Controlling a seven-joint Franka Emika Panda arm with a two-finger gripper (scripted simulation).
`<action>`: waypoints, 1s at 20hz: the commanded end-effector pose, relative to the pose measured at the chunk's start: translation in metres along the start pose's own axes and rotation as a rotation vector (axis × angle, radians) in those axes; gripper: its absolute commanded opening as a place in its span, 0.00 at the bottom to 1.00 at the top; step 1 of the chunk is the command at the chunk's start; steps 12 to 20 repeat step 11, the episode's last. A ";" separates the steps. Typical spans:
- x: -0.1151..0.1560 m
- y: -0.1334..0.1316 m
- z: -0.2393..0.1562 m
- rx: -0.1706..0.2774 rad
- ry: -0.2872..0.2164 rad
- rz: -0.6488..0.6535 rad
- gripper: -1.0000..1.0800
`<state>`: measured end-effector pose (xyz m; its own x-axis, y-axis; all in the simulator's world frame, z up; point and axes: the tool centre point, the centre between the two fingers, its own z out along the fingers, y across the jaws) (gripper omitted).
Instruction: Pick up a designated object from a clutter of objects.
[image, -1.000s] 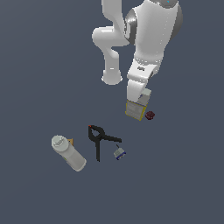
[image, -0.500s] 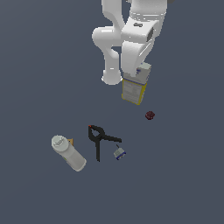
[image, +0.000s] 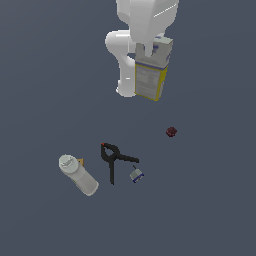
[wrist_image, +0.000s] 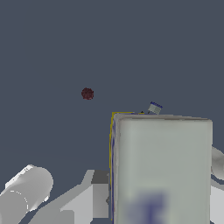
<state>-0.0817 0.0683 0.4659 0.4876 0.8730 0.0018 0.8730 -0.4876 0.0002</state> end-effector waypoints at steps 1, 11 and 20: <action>-0.004 0.000 -0.015 0.001 -0.001 0.000 0.00; -0.010 0.002 -0.039 0.000 -0.002 0.000 0.00; -0.010 0.002 -0.039 0.000 -0.002 0.000 0.00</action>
